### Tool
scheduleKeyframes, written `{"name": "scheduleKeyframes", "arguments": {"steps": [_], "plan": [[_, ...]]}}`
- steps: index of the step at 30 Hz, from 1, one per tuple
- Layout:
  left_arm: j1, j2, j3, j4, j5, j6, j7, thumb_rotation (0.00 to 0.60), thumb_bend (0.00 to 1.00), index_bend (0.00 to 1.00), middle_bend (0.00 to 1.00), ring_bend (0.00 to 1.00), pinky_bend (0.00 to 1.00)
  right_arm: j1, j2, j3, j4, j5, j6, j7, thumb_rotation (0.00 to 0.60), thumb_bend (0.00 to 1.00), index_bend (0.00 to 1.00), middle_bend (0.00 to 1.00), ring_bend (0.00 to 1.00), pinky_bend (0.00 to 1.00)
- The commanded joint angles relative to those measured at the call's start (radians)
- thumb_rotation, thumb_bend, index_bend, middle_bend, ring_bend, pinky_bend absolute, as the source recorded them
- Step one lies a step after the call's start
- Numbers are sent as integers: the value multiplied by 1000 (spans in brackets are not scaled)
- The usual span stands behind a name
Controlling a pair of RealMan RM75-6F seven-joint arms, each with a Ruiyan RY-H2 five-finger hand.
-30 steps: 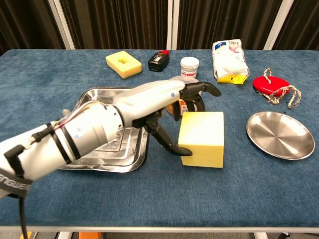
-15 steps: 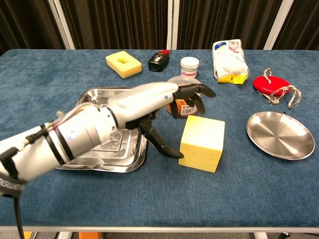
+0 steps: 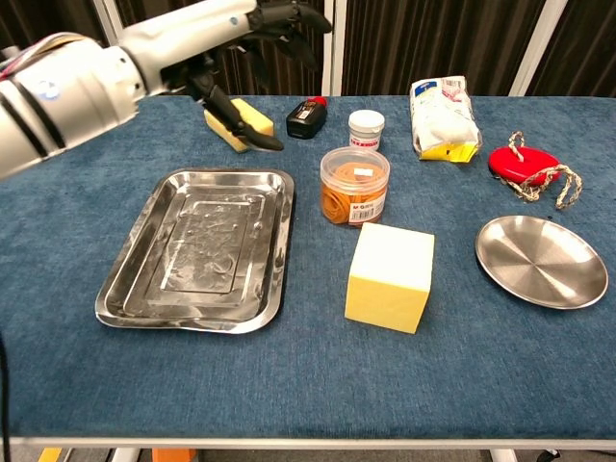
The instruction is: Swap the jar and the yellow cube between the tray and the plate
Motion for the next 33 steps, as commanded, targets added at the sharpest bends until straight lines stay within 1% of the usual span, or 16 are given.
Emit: {"name": "scheduleKeyframes", "arguments": {"steps": [1, 6, 9, 12, 17, 24, 27, 30, 33], "plan": [[-76, -69, -16, 105, -29, -98, -99, 600, 22, 129, 204, 130, 298, 3, -3, 3, 5, 10, -11, 3, 600, 0, 0, 49, 0, 0], [-143, -163, -1, 262, -27, -164, -190, 600, 0, 110, 149, 96, 274, 4, -10, 2, 28, 15, -23, 19, 600, 0, 0, 48, 0, 0], [-179, -198, 6, 337, -13, -186, -224, 600, 0, 110, 135, 80, 259, 1, -14, 1, 39, 13, -22, 30, 600, 0, 0, 48, 0, 0], [-214, -214, 15, 387, -4, -221, -261, 600, 0, 110, 131, 72, 248, -1, -16, 0, 49, 12, -23, 37, 600, 0, 0, 48, 0, 0], [-267, -235, 48, 441, 22, -276, -308, 600, 0, 110, 101, 43, 224, 0, -20, 0, 62, 15, -31, 44, 600, 0, 0, 47, 0, 0], [-315, -279, 75, 538, 42, -302, -354, 600, 0, 110, 99, 40, 226, 1, -27, 1, 79, 16, -39, 57, 600, 0, 0, 46, 0, 0], [-327, -285, 86, 566, 48, -304, -364, 600, 0, 121, 114, 40, 232, 0, -29, 1, 87, 17, -42, 63, 600, 0, 0, 46, 0, 0], [-333, -297, 89, 591, 46, -301, -367, 600, 18, 158, 153, 66, 273, 2, -31, 2, 92, 17, -46, 65, 600, 0, 0, 46, 0, 0], [-341, -311, 97, 617, 45, -304, -370, 600, 72, 225, 218, 147, 378, 2, -32, 1, 93, 16, -47, 66, 600, 0, 0, 46, 0, 0]]}}
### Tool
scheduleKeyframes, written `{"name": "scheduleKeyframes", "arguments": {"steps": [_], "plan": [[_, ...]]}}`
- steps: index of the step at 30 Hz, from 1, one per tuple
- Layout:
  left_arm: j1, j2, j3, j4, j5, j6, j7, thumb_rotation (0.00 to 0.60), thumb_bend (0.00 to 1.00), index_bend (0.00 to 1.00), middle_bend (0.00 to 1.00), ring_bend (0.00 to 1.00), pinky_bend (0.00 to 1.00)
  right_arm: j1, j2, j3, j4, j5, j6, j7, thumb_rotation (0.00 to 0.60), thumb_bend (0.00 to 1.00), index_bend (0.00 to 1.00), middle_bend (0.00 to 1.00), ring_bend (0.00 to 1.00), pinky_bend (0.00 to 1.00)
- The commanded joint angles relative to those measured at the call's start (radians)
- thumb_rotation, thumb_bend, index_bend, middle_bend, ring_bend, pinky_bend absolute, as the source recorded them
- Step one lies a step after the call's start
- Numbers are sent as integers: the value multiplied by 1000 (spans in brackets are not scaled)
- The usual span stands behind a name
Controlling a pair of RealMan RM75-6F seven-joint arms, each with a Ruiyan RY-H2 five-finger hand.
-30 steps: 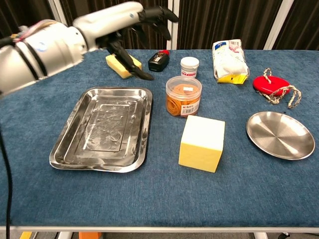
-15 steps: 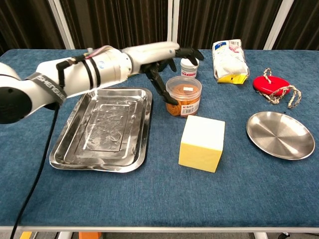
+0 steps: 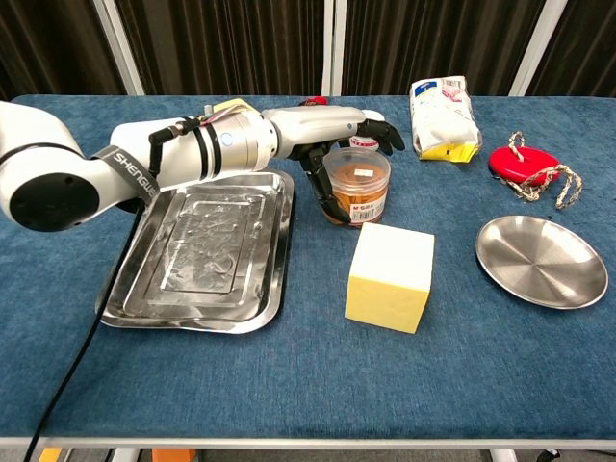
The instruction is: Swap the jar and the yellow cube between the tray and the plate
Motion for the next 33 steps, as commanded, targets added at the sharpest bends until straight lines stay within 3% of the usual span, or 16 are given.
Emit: {"name": "scheduleKeyframes", "arguments": {"steps": [1, 7, 14, 19, 27, 33], "plan": [[-7, -17, 9, 26, 0, 1, 2, 600, 84, 244, 235, 170, 406, 0, 0, 0, 0, 0, -1, 1, 600, 0, 0, 46, 0, 0], [-2, -39, 16, 61, 1, 42, 10, 600, 153, 353, 347, 288, 534, 2, -1, 1, 3, 1, -6, 2, 600, 0, 0, 45, 0, 0], [15, -1, 3, 13, -10, 99, 29, 600, 186, 401, 400, 333, 574, 0, 3, 2, -5, -1, -3, -2, 600, 0, 0, 45, 0, 0], [72, 130, -7, -145, -38, 151, 101, 600, 183, 396, 400, 333, 574, 1, 8, 2, -16, -6, -1, -7, 600, 0, 0, 47, 0, 0], [243, 373, 50, -492, -136, 196, 324, 600, 177, 388, 397, 333, 571, 10, -4, -2, -24, -14, -7, -26, 600, 0, 0, 48, 0, 0], [371, 442, 96, -642, -194, 284, 419, 600, 173, 380, 384, 332, 568, 32, -17, -4, -32, -14, -35, -55, 600, 0, 0, 49, 0, 0]]}}
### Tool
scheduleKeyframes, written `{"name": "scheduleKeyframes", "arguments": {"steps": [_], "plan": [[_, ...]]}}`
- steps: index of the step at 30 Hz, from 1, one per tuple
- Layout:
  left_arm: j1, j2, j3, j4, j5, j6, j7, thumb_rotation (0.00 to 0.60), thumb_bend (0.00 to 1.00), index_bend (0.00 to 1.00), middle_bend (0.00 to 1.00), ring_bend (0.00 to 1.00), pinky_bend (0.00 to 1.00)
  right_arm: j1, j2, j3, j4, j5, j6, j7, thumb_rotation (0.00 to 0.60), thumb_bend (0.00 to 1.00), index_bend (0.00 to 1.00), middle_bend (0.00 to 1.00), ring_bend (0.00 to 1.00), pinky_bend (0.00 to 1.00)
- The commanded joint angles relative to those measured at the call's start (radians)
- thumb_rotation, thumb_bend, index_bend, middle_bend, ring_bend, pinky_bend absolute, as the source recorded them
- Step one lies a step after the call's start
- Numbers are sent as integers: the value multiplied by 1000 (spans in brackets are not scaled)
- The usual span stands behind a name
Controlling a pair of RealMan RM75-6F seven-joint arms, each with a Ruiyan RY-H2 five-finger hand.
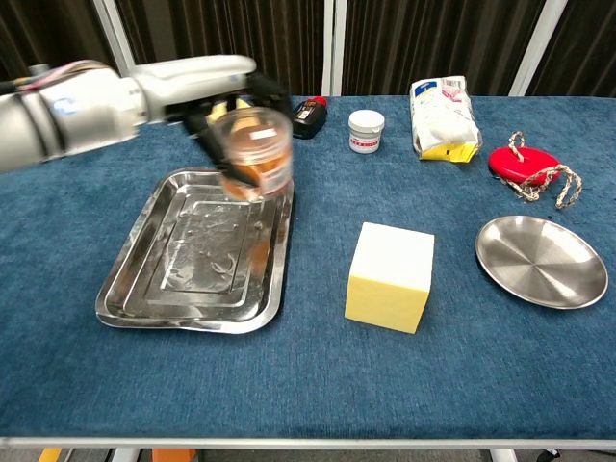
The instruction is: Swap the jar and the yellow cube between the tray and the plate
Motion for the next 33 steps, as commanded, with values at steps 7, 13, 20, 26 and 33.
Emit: {"name": "scheduleKeyframes", "arguments": {"steps": [7, 13, 20, 26, 33], "plan": [[138, 20, 58, -61, -47, 79, 55, 600, 171, 369, 380, 332, 566, 16, -9, -6, -25, 2, -14, -49, 600, 0, 0, 49, 0, 0], [143, -22, 47, -17, -13, 83, 3, 600, 166, 334, 368, 317, 557, 15, -6, -4, -35, 12, -13, -64, 600, 0, 0, 49, 0, 0], [132, -55, 51, 27, 31, 56, -46, 600, 110, 211, 209, 159, 422, 19, -14, -9, -28, 15, -23, -64, 600, 0, 0, 49, 0, 0], [135, -58, 47, 47, 51, 60, -71, 600, 67, 146, 118, 91, 348, 18, -9, -8, -31, 10, -18, -59, 600, 0, 0, 49, 0, 0], [177, 42, 29, -40, 55, 133, -21, 600, 59, 146, 118, 86, 323, 28, 13, -22, -69, -29, -20, -85, 600, 0, 0, 49, 0, 0]]}}
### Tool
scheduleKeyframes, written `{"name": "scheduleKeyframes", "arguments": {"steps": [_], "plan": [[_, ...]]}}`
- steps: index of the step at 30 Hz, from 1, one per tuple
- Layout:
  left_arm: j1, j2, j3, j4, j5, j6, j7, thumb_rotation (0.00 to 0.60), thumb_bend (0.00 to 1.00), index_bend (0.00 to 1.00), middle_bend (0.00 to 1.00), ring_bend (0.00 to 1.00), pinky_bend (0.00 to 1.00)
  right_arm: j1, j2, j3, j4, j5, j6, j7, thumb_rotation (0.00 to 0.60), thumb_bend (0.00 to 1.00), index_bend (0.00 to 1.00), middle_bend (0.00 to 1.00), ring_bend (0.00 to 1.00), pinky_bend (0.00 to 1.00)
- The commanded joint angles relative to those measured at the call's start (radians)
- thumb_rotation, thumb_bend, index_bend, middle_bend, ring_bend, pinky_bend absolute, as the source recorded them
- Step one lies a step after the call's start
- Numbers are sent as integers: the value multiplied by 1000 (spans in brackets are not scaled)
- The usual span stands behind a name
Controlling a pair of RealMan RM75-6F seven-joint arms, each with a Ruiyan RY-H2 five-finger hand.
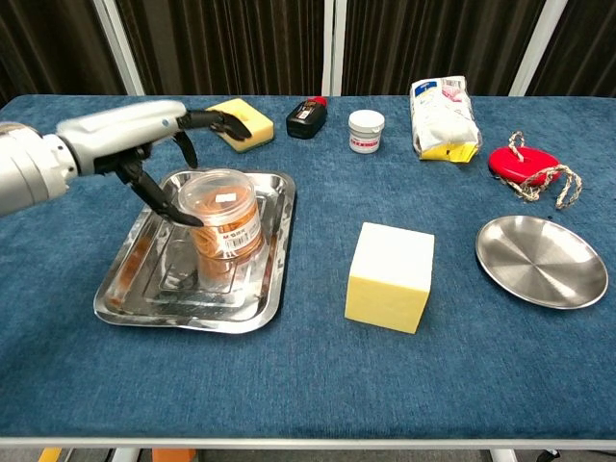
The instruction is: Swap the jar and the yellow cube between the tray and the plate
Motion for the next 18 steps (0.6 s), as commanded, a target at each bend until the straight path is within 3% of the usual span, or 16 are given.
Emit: {"name": "scheduleKeyframes", "arguments": {"steps": [1, 10, 13, 18], "plan": [[37, 87, -11, -76, -13, 45, 48, 600, 59, 146, 118, 86, 321, 8, 14, -6, -26, -18, -1, -27, 600, 0, 0, 49, 0, 0], [198, 353, 9, -315, -135, 182, 316, 600, 60, 147, 118, 85, 287, 86, 41, -47, -184, -82, -112, -149, 600, 0, 0, 50, 0, 0], [258, 397, 35, -353, -158, 230, 372, 600, 60, 148, 117, 85, 268, 138, 40, -64, -243, -92, -207, -179, 600, 0, 0, 51, 0, 0], [345, 407, 76, -355, -137, 294, 346, 600, 60, 148, 117, 85, 260, 226, 40, -77, -360, -108, -332, -249, 600, 0, 0, 41, 0, 0]]}}
